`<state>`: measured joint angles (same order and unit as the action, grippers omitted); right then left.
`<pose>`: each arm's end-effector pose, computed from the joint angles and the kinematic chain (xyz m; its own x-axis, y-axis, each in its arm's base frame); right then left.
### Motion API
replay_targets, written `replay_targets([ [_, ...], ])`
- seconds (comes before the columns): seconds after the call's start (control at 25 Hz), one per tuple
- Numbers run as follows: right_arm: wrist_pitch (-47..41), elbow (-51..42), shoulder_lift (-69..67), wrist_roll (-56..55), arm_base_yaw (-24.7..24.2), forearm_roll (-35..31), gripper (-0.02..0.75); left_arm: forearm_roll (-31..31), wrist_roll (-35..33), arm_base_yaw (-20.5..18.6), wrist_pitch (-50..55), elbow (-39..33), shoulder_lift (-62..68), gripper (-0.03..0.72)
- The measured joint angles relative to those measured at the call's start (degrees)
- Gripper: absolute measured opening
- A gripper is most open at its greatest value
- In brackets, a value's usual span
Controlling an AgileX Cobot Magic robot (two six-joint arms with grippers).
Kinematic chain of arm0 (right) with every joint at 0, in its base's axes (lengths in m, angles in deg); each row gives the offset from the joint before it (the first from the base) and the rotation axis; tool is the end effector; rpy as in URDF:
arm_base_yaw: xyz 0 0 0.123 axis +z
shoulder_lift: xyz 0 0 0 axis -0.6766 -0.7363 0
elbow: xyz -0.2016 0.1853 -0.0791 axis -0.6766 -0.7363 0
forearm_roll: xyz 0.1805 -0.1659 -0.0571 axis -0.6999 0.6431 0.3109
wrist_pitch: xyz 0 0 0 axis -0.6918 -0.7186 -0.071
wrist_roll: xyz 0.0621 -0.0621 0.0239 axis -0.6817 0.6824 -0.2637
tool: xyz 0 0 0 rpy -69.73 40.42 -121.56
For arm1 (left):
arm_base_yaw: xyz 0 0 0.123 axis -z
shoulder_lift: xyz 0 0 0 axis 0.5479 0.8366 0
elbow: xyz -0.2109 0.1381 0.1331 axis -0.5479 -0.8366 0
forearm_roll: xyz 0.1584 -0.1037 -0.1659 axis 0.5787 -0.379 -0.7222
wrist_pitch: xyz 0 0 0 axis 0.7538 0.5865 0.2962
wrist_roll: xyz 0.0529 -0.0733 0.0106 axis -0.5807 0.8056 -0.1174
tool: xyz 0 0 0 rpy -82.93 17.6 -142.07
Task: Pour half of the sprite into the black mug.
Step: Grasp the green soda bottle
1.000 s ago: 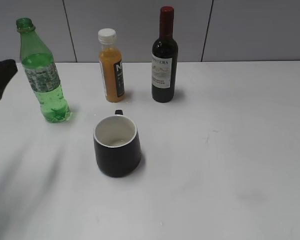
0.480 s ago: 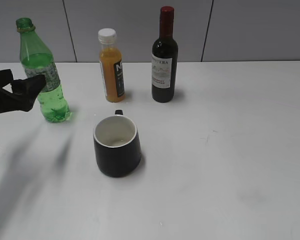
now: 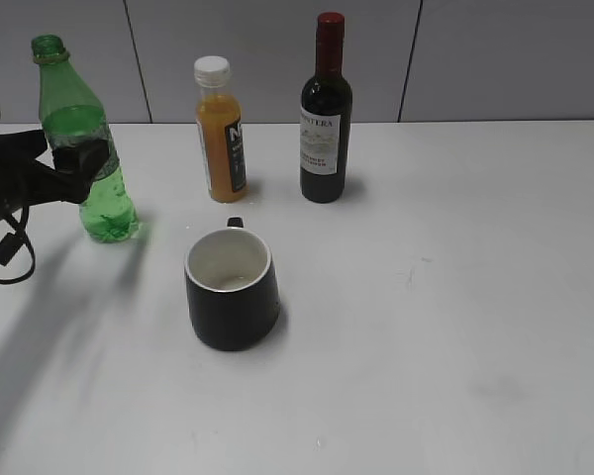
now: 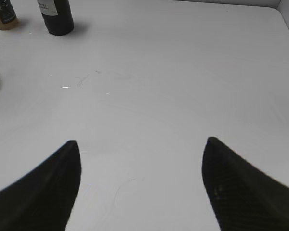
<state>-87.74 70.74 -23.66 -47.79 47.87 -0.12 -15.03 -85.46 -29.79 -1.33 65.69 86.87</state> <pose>0.0078 0.0065 0.2623 -0.4196 -0.0672 -0.9052 -0.1601 0.9871 0.0009 0.3228 -0.0331 0.1427 -0.1738 0.0350 -0.9842 0.2120 0.9773 -0.0027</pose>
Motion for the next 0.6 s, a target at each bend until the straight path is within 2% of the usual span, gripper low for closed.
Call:
replay_targets([
  [0.2,0.00,0.00,0.00,0.00,0.00,0.00,0.589,2.48,0.00,0.00,-0.17,4.72,4.43,0.694],
  [0.6,0.00,0.00,0.00,0.00,0.00,0.00,0.589,2.14,0.00,0.00,-0.60,11.78,12.71,0.692],
])
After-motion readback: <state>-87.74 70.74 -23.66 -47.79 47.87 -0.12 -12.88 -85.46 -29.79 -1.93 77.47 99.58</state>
